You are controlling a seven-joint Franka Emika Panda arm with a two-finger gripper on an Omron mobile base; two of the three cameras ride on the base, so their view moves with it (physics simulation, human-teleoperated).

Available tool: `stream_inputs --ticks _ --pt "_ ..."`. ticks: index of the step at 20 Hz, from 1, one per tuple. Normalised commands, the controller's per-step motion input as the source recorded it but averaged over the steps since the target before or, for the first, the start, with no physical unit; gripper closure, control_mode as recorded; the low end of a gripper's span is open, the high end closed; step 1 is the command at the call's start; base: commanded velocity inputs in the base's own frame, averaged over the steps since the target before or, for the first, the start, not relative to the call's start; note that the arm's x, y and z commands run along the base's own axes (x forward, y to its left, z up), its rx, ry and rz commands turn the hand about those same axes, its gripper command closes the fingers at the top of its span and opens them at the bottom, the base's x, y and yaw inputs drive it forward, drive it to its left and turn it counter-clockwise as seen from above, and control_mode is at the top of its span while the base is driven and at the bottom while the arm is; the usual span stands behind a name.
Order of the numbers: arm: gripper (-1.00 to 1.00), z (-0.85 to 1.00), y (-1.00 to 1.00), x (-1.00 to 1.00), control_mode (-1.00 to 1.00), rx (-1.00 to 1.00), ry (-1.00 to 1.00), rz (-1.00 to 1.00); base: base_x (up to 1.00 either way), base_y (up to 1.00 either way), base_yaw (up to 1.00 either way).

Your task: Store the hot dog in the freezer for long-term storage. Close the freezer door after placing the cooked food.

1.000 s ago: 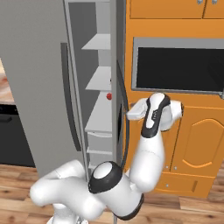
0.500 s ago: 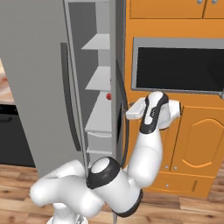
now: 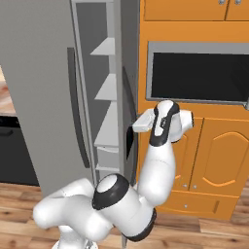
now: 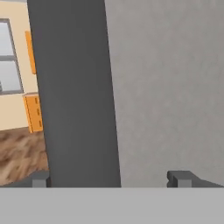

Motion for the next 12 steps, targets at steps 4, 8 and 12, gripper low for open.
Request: stream_inputs --ticks 4,8,12 --pt "-1.0 0.0 0.59 -0.07 -1.0 0.0 0.01 -0.15 0.0 0.0 0.0" --pt "-1.0 0.0 0.5 0.0 -1.0 -0.03 0.06 -0.23 0.0 0.0 0.0" --pt "-1.0 0.0 0.47 0.0 -1.0 -0.05 0.14 -0.29 0.0 0.0 0.0"
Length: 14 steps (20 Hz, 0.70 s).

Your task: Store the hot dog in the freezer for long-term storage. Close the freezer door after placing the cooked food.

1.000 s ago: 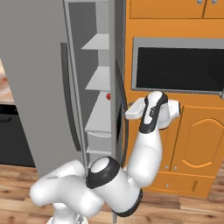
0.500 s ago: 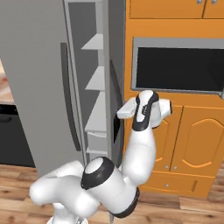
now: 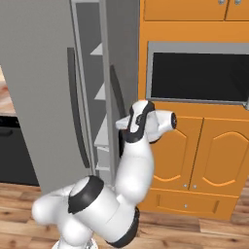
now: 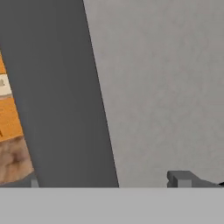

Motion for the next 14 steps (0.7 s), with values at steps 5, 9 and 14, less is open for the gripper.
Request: stream_inputs --ticks 5,9,14 --pt "-1.0 0.05 0.53 0.09 -1.0 -0.08 0.2 -0.29 0.0 0.0 0.0" --pt "-1.0 0.12 0.47 0.27 -1.0 -0.13 0.21 -0.25 0.0 0.0 0.0" --pt "-1.0 0.21 0.48 0.33 -1.0 -0.14 0.18 -0.21 0.0 0.0 0.0"
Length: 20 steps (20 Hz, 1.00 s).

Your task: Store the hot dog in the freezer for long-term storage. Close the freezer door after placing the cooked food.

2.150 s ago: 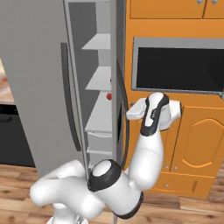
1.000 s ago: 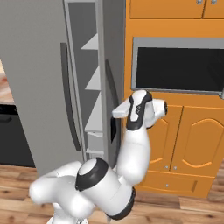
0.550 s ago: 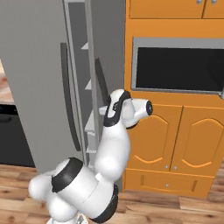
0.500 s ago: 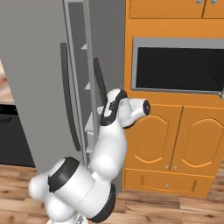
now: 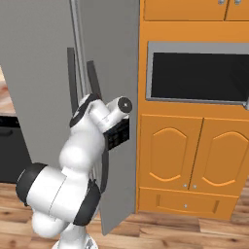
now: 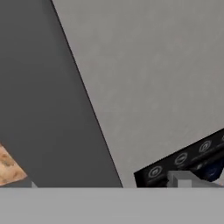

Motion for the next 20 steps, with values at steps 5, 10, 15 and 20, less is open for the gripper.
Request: stream_inputs --ticks 5,10,15,20 --pt "-1.0 0.15 0.34 0.27 -1.0 -0.08 0.11 -0.15 0.0 0.0 0.0" --pt "-1.0 0.0 0.08 0.16 -1.0 0.0 0.02 -0.06 0.0 0.0 0.0" --pt "-1.0 0.0 0.03 0.06 -1.0 0.0 0.0 -0.08 0.0 0.0 0.0" --pt "-1.0 0.0 0.18 0.17 -1.0 0.0 0.0 -0.08 0.0 0.0 0.0"
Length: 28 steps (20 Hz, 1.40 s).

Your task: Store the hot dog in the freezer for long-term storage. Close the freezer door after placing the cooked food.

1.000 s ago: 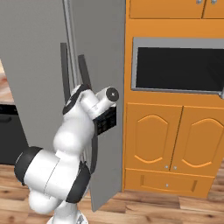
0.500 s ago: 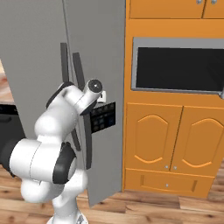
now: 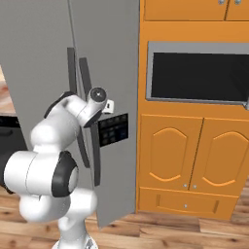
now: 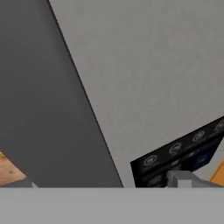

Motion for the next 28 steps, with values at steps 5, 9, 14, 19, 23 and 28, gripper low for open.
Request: stream_inputs --ticks 5,9,14,19,23,28 --pt "-1.0 0.0 0.23 0.44 -1.0 0.0 0.0 -0.07 0.0 0.0 0.0" --pt "-1.0 0.0 0.13 0.59 -1.0 0.0 0.0 -0.03 0.0 0.0 0.0" --pt "-1.0 0.0 0.04 0.57 -1.0 0.0 0.0 -0.01 0.0 0.0 0.0" --pt "-1.0 0.0 0.0 0.57 -1.0 0.0 0.0 0.0 0.0 0.0 0.0" --pt "-1.0 0.0 0.0 0.5 -1.0 0.0 0.0 0.0 0.0 0.0 0.0" --pt "-1.0 0.0 0.0 0.49 -1.0 0.0 0.0 0.0 0.0 0.0 0.0"
